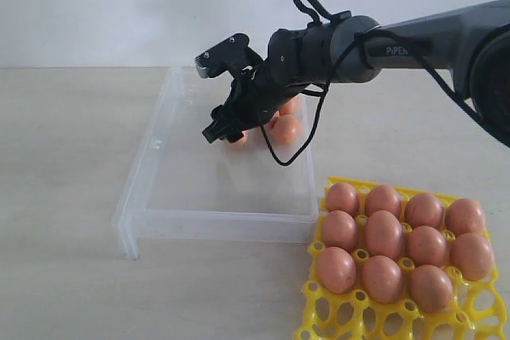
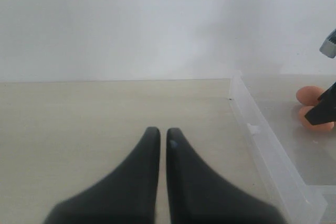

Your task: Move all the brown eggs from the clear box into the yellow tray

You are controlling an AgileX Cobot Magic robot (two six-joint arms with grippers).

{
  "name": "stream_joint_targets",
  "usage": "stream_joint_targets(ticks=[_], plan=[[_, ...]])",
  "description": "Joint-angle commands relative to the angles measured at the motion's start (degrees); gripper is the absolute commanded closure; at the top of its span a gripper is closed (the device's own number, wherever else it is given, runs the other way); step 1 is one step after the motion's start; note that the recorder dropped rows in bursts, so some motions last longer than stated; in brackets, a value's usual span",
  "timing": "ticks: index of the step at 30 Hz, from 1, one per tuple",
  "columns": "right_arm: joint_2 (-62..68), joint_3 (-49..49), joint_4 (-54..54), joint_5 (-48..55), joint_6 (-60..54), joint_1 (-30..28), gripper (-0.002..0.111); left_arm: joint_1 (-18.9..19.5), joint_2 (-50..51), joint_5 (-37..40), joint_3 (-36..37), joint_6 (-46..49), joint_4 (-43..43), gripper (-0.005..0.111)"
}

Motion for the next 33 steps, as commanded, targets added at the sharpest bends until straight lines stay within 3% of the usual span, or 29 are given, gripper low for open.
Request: stream_joint_targets(ticks=[1,12,15,19,20,25,30,33], plan=[[0.0,-0.1,0.3,-1.7,-0.5,-0.1,0.049,-0.2,-0.2,-0.1,0.2,0.0,0.1,0.103],[2.6,-0.1,0.2,-2.5,-0.4,-0.1,0.05,-0.2,-0.2,-0.1,0.2,0.0,0.1,0.103],[2.6,-0.1,0.2,-2.8,0.8,-0.1,0.065,-0.2,-0.2,-0.1,0.2,0.0,0.1,0.103],[2.6,-0.1,0.2,-2.8,1.1,-0.1,0.106,-0.2,-0.2,-0.1,0.2,0.0,0.1,0.103],[2.6,-0.1,0.4,-2.8,1.4,-0.1,0.108,-0.2,-0.2,-0.1,0.2,0.0,0.1,0.103],[2.1,-0.1,0.4,-1.3,3.2,-0.1,0.108,-0.2,-0.2,-0.1,0.2,0.0,0.1,0.103],[-1.1,-0.1,1.1,5.8,12.3,-0.1,0.108,-0.2,-0.2,-0.1,0.2,0.0,0.1,0.103],[-4.8,1.8,4.8,4.4,10.8,0.2,0.108,-0.2,-0.2,-0.1,0.2,0.0,0.1,0.103]])
